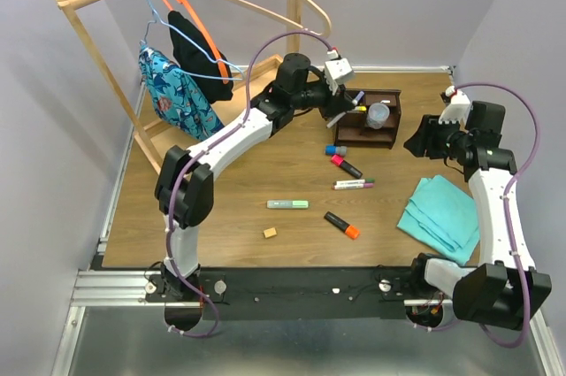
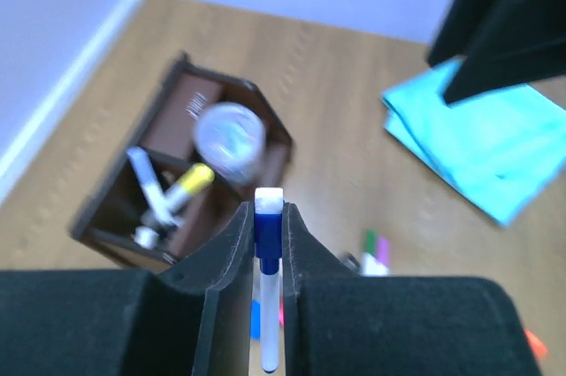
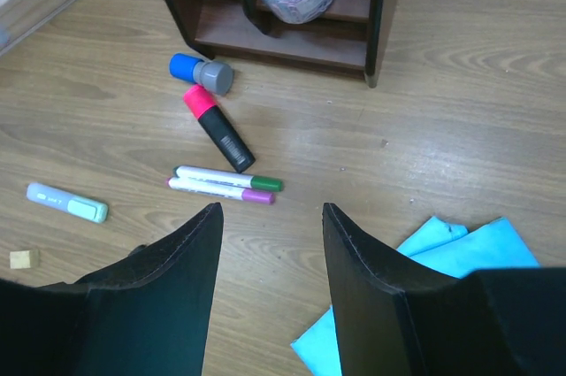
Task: Sort the stationery into containers
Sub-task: Place the pen in the storage box, then pick up the pen from the center of the board, then place the pen in the storage box.
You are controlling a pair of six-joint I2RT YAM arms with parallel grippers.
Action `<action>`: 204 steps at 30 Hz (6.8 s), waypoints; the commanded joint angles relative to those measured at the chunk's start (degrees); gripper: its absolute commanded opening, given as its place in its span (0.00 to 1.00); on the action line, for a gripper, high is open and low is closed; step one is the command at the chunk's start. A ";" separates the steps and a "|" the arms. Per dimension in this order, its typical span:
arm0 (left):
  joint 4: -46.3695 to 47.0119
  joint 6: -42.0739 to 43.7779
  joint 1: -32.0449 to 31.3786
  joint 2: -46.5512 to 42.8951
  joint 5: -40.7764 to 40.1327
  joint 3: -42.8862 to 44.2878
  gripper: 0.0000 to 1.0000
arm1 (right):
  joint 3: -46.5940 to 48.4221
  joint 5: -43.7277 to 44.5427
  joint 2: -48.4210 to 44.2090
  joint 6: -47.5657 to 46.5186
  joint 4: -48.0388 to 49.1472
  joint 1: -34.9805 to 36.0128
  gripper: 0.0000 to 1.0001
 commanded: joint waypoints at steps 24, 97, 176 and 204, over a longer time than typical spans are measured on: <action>41.77 -12.84 3.38 32.55 -7.62 22.14 0.00 | 6.48 6.87 9.50 -3.22 -2.58 -0.73 0.57; -34.69 26.98 -8.74 -2.51 -20.71 -23.91 0.78 | -3.54 0.36 -6.49 2.05 1.99 -0.73 0.60; 43.71 -9.41 4.44 29.92 -11.13 10.46 0.00 | -0.29 6.52 9.06 -3.22 -2.49 -0.82 0.59; 33.35 -3.28 4.80 1.82 -4.05 -11.65 0.77 | -1.69 3.62 1.34 -3.75 -0.83 -0.82 0.59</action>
